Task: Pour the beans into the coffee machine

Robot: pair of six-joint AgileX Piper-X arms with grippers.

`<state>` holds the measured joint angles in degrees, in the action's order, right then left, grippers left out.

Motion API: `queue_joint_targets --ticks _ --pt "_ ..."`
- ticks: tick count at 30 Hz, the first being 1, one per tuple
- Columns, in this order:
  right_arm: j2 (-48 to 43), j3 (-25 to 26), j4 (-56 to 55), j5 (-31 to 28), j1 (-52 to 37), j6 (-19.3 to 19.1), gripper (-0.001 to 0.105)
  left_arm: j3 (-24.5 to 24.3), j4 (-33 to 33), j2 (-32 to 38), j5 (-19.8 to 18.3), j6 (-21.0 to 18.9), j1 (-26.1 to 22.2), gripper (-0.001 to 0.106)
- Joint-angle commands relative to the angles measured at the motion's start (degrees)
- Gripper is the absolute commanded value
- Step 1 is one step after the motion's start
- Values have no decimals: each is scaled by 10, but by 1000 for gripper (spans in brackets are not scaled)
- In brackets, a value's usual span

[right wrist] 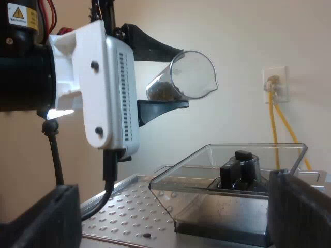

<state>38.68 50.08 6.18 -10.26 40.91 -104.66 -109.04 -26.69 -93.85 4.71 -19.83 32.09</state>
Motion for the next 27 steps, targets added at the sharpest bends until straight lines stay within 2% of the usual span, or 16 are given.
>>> queue_joint_targets --ticks 1,8,13,18,23,25,27 --pt "-2 3 8 -3 1 -10 79 -6 9 4 10 40 2 22" --pt "-2 3 8 -3 1 -5 79 -4 9 4 -1 144 2 22" --pt "-2 3 8 -3 1 -5 79 -4 9 4 -7 198 2 22" --pt "-2 3 8 -3 1 -5 79 -4 9 4 -7 231 2 22" --pt "-2 3 8 -3 1 -5 79 -4 9 4 -7 301 2 22" --pt "-2 3 8 -3 1 -5 79 -4 9 4 -7 346 2 22" --pt "-2 3 8 -3 1 -5 79 -4 9 4 -7 363 2 22"
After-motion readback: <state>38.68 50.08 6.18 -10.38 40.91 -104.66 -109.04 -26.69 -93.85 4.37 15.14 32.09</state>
